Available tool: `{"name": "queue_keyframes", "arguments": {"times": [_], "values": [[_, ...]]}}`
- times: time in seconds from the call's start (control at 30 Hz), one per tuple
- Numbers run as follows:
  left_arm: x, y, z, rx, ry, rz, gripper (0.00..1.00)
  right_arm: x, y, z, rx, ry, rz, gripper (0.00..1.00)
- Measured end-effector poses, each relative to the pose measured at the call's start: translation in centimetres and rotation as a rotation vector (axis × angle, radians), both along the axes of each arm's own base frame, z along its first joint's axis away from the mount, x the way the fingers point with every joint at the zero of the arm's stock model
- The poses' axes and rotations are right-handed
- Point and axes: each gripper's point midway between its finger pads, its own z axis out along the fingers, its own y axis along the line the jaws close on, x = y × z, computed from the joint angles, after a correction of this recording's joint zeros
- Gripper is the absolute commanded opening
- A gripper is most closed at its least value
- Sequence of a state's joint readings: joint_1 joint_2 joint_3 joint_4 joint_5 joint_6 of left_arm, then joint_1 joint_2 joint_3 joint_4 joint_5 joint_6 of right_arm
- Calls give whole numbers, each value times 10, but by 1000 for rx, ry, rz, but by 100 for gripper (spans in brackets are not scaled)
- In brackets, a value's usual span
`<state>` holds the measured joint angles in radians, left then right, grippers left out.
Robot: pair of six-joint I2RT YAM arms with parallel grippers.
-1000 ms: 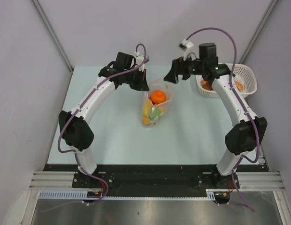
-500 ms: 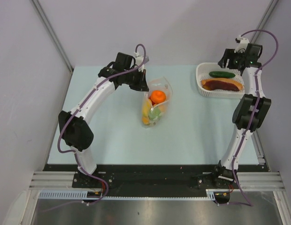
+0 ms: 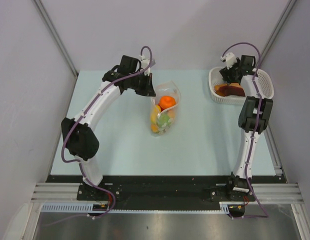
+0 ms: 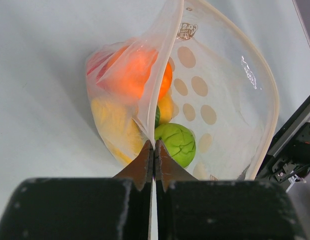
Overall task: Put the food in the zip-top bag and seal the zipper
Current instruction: Pick up the fake vegetable from the bin.
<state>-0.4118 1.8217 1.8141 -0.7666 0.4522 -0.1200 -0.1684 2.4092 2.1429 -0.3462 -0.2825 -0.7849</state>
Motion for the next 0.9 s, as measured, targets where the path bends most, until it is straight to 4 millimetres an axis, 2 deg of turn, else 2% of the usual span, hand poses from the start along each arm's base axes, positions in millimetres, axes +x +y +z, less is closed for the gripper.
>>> {"name": "queue_keyframes", "arguments": {"times": [0.13,0.3,0.5,0.7,0.8,0.9], "values": [[1,0,-4,4,9,0,0,9,8,-19,-71,5,19,73],[1,1,-5,5,13,3,0,13,6,-45,-130,26,19,71],[3,4,-5,4,16,8,0,23,-3,-42,-212,-14,-9,65],[4,4,-6,4,18,10,0,30,-12,-49,-278,-30,-31,61],[5,3,-7,4,20,9,0,31,-12,-49,-304,-35,-27,54],[6,3,-9,6,25,10,0,32,-10,-49,-319,-33,-18,40]]}}
